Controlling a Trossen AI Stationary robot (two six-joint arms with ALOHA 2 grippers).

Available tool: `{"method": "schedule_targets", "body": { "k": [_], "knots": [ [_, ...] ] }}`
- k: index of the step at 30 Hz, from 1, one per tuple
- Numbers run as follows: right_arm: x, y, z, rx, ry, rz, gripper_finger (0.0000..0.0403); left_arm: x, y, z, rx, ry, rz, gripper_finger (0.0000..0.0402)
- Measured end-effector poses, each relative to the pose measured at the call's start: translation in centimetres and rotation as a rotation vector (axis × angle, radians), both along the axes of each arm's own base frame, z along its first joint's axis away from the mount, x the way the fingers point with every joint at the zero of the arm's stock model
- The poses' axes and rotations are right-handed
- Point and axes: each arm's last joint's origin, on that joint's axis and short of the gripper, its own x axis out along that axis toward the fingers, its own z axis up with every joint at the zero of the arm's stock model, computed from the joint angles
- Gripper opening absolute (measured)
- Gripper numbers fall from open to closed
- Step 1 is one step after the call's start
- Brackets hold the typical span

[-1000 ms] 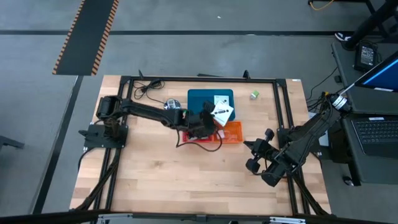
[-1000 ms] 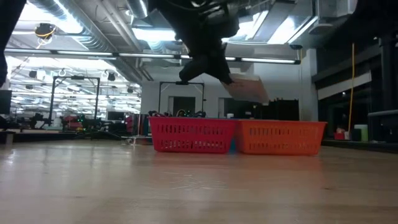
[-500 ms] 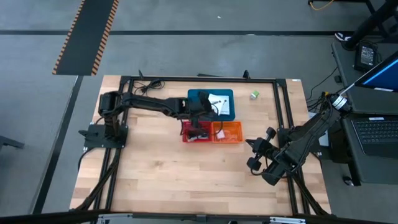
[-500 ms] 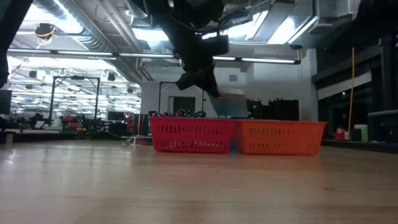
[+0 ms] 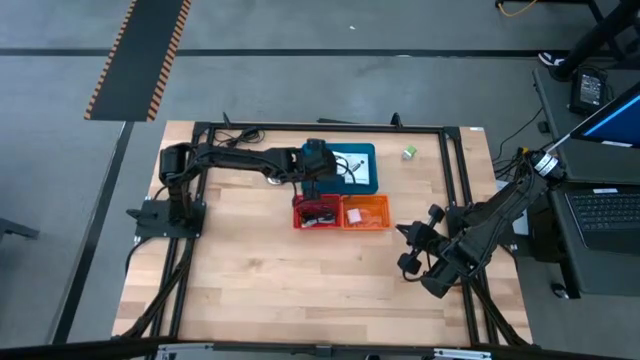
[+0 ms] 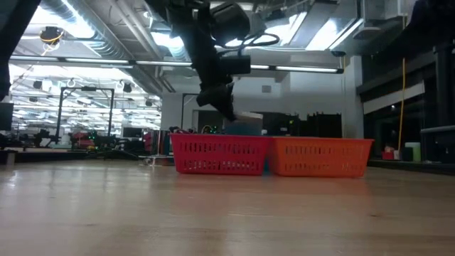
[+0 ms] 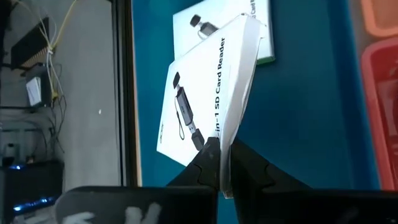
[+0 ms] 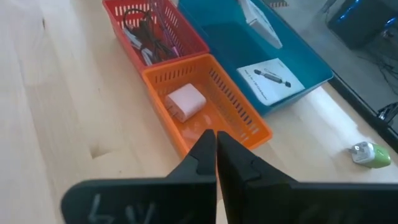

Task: Pick and place items into bin
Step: Put the white card reader box into the blue bin

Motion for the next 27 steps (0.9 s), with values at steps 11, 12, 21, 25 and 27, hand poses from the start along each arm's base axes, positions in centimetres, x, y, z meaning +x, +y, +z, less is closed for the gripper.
{"method": "schedule_targets", "body": {
  "k": [11, 12, 21, 25, 27],
  "knots": [
    [0.0, 0.1, -0.1, 0.07, -0.003, -0.028, 0.0, -0.5, 1.4, -0.1, -0.074, -0.032, 0.078, 0.0018],
    [0.0, 0.1, -0.1, 0.073, -0.006, -0.028, 0.0, -0.5, 1.6, -0.1, -0.076, -0.034, 0.084, 0.002],
    [0.2, 0.3, -0.1, 0.1, -0.021, -0.026, 0.0, -0.5, 1.7, -0.2, -0.099, -0.039, 0.077, 0.0064],
    [0.2, 0.4, -0.1, 0.122, -0.013, -0.024, 0.0, -0.5, 1.6, -0.2, -0.122, -0.043, 0.062, 0.0084],
    [0.3, 0.5, -0.1, 0.131, -0.018, -0.023, 0.0, -0.4, 1.5, -0.2, -0.164, -0.054, 0.043, 0.0093]
  ]
}}
